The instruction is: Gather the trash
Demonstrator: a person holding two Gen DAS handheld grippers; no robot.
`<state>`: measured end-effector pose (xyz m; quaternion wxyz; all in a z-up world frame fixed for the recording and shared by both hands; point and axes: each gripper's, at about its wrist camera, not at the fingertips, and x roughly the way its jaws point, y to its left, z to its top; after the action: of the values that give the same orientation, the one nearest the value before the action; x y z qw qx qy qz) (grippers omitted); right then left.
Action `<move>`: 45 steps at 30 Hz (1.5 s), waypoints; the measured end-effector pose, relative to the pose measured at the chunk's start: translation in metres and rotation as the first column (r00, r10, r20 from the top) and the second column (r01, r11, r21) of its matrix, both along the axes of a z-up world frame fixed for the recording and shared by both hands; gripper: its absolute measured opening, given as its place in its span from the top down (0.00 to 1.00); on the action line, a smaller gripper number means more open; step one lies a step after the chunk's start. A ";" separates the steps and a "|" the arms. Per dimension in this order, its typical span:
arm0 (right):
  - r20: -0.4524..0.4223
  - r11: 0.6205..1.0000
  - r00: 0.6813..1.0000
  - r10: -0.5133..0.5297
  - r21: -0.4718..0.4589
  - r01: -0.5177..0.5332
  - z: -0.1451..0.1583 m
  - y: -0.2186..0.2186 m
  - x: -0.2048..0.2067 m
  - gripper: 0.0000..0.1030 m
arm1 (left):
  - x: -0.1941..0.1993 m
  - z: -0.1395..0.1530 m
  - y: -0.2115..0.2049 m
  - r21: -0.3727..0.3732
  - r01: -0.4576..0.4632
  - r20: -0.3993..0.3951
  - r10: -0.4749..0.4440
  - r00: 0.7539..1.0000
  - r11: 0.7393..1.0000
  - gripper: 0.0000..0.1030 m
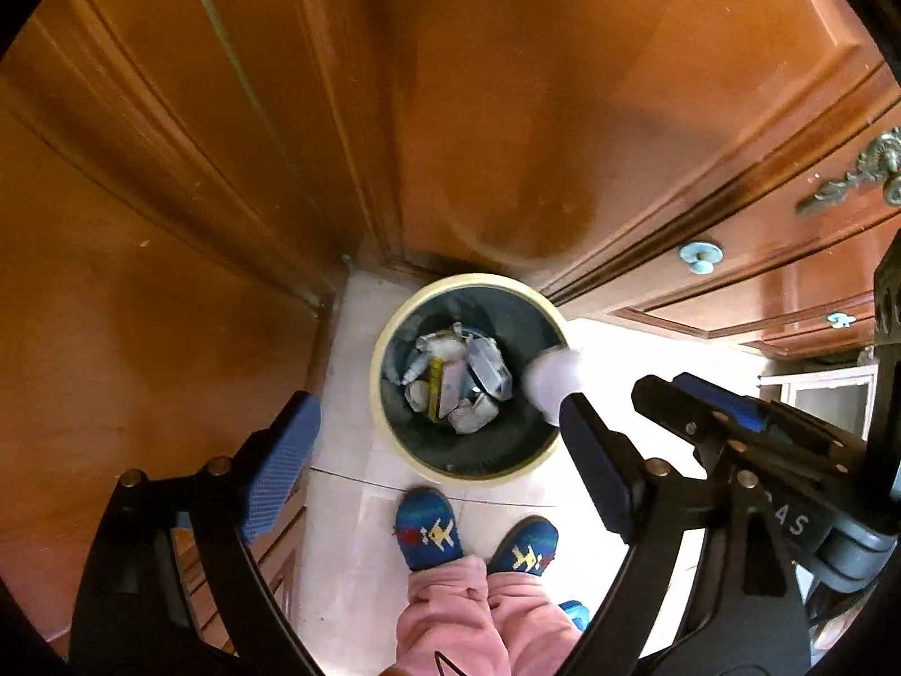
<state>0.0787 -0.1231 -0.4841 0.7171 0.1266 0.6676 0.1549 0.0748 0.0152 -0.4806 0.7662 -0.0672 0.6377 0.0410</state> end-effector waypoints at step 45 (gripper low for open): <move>0.234 0.999 0.972 -0.002 -0.043 0.012 0.295 -0.049 -0.050 0.63 | -0.053 0.203 0.020 0.048 -0.012 0.362 -0.006 0.932 0.999 0.17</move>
<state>0.0287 -0.1720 -0.1889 0.7940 0.0941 0.5812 0.1514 0.0217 0.0353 -0.2772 0.8719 -0.0555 0.4845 0.0450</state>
